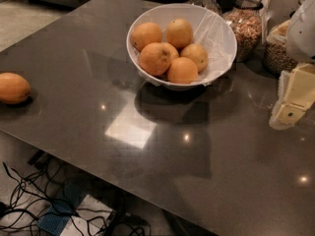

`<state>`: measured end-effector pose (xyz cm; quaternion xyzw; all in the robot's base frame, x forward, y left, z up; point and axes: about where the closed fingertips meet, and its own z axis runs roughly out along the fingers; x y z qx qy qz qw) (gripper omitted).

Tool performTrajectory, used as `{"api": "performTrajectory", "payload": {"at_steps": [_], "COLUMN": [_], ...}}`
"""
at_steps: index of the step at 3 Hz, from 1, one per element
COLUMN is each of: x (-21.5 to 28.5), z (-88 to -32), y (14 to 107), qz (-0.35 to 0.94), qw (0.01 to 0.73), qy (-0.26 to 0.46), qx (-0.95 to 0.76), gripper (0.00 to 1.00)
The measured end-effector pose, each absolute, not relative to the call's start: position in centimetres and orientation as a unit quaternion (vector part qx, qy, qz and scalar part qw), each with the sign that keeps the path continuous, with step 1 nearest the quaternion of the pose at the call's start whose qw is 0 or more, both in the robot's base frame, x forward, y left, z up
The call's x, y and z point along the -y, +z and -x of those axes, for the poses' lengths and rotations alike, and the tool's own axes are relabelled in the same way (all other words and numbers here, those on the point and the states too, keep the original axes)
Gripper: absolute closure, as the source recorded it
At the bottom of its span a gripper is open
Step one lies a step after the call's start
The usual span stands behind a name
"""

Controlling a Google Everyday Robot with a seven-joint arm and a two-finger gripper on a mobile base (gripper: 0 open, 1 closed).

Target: Pick orange from white bowl

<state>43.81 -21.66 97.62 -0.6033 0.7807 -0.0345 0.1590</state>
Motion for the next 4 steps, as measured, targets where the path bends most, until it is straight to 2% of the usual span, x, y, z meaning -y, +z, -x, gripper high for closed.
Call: {"api": "performTrajectory", "payload": {"at_steps": [2, 4], "x": [21.0, 15.7], "z": [-44.4, -50.4], "y": [97.3, 96.4], "qz": [0.602, 0.597], "qw": [0.168, 0.242], "qy": [-0.023, 0.071], "qx": [-0.78, -0.762], "gripper": [0.0, 0.0]}}
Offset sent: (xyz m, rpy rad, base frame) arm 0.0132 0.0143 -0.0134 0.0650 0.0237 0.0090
